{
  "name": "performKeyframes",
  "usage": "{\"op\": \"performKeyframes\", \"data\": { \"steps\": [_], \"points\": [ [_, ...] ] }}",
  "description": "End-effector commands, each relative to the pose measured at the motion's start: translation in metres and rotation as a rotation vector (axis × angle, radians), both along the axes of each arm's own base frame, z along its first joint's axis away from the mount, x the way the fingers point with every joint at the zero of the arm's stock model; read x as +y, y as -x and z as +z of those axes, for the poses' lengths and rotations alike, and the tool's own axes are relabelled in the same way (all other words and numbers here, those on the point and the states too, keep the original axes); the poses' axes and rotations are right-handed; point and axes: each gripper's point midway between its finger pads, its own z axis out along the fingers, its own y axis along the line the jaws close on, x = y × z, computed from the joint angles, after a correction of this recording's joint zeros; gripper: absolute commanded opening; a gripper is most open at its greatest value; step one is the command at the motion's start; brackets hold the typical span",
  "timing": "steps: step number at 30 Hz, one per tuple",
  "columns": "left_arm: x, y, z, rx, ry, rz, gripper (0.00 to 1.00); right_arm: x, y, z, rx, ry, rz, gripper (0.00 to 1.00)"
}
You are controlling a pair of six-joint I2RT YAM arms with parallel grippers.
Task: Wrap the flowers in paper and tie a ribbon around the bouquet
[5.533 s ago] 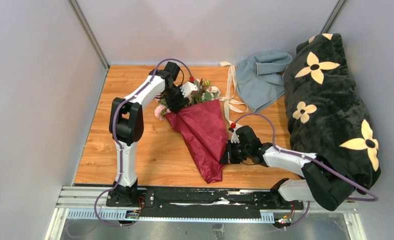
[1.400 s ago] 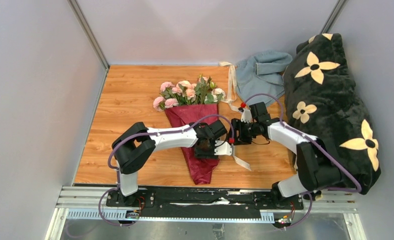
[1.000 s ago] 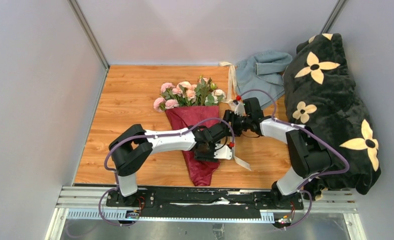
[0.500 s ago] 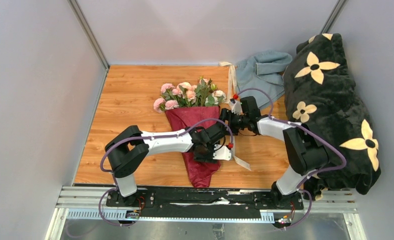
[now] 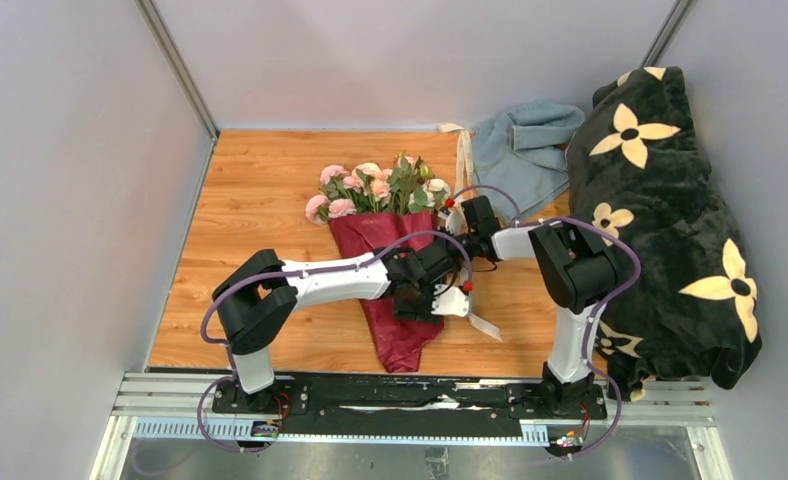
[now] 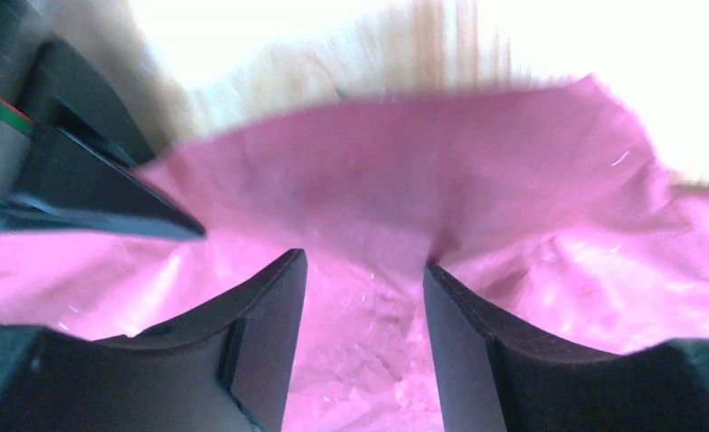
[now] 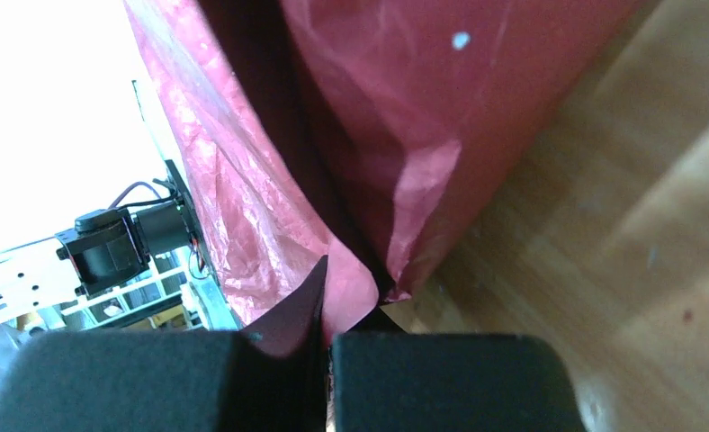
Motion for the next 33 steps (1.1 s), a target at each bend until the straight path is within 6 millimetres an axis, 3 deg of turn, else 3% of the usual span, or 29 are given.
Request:
{"op": "performKeyframes", "data": {
  "steps": [1,4,6,10,14,18,24,26,29,30,31,33],
  "points": [
    [-0.052,0.005,0.056,0.055,0.162,-0.077,0.60,0.001,-0.028,0.008,-0.066,-0.023,0.025,0.00],
    [-0.085,0.017,0.092,0.121,0.278,-0.139,0.66,0.002,-0.045,-0.002,-0.080,-0.014,0.072,0.00],
    [-0.106,0.022,0.101,0.130,0.317,-0.194,0.69,0.003,-0.052,-0.008,-0.077,0.009,0.105,0.00],
    [-0.128,0.019,0.068,0.061,0.244,-0.245,0.70,0.003,-0.064,-0.016,-0.084,0.016,0.117,0.00],
    [-0.131,0.025,0.028,0.044,0.162,-0.338,0.71,0.003,-0.068,-0.018,-0.087,-0.002,0.138,0.00],
    [-0.141,0.019,0.013,-0.012,0.171,-0.392,0.73,0.001,-0.069,-0.024,-0.083,0.001,0.156,0.00],
    [-0.149,0.009,-0.013,-0.012,0.133,-0.339,0.73,-0.002,-0.065,-0.027,-0.075,0.016,0.167,0.00],
    [-0.144,0.013,-0.022,0.009,0.115,-0.331,0.64,-0.002,-0.065,-0.025,-0.083,0.019,0.167,0.00],
    [-0.133,0.026,-0.022,0.056,0.088,-0.332,0.29,-0.002,-0.067,-0.017,-0.087,0.020,0.156,0.00],
    [-0.129,0.030,-0.021,0.075,0.079,-0.333,0.23,-0.001,-0.069,-0.015,-0.087,0.021,0.151,0.00],
    [-0.123,0.040,-0.020,0.115,0.071,-0.334,0.08,0.000,-0.071,-0.009,-0.086,0.020,0.139,0.00],
    [-0.112,0.055,-0.015,0.176,0.054,-0.331,0.00,0.002,-0.074,0.000,-0.093,0.014,0.127,0.00]
  ]
}}
